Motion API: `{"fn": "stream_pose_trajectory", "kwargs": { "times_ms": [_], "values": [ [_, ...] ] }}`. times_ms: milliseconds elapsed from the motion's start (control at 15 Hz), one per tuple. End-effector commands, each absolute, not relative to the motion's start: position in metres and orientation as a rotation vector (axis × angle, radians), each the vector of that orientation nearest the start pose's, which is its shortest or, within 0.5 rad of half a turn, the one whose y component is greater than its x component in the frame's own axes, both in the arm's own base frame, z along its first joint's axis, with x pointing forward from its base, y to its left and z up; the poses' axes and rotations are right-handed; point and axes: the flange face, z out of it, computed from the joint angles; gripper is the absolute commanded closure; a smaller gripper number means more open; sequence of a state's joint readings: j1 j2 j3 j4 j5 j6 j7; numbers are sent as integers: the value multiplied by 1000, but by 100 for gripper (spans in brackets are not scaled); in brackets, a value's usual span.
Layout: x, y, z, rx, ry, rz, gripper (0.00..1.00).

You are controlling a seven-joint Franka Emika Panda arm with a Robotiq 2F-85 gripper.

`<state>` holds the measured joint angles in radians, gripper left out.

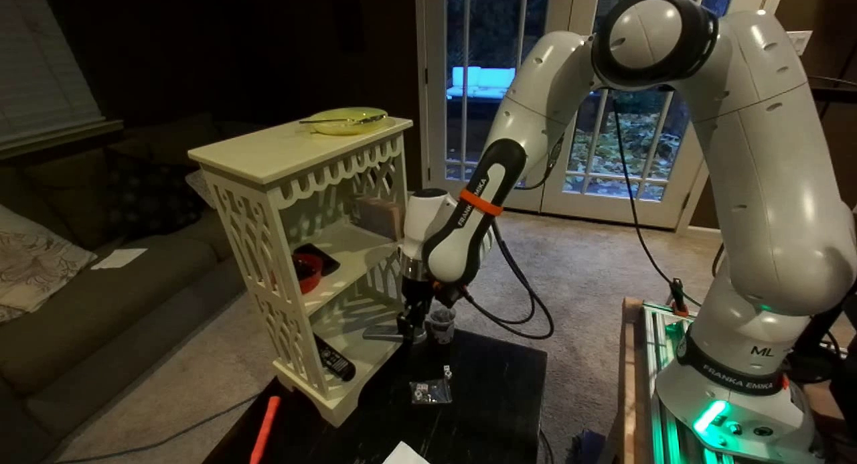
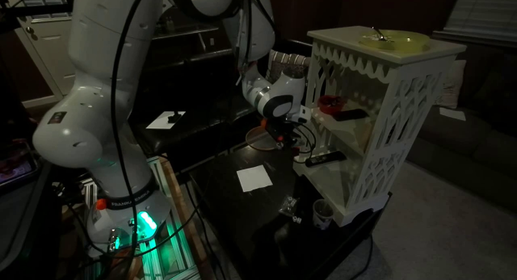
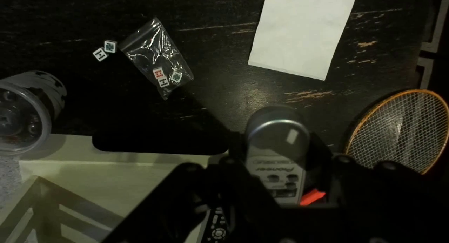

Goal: Move the grey remote from the middle shelf to the bottom shelf

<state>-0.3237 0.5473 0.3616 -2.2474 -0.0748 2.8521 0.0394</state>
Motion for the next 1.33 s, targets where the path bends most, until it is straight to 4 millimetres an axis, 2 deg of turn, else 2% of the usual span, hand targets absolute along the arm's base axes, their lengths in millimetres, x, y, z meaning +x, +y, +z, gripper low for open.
{"fn": "stream_pose_trajectory", "kwargs": {
  "times_ms": [0, 133, 267, 667, 800, 1000, 1267],
  "values": [
    [543, 44, 115, -2966, -34, -96, 79],
    [541, 53, 87, -2944, 12, -91, 79],
    [539, 59, 64, -2952, 112, -163, 79],
    [555, 45, 7, -3073, 407, -528, 79],
    [566, 46, -4, -3100, 478, -603, 79],
    [591, 47, -6, -3136, 549, -700, 79],
    [623, 34, -8, -3169, 591, -758, 79]
  ]
}}
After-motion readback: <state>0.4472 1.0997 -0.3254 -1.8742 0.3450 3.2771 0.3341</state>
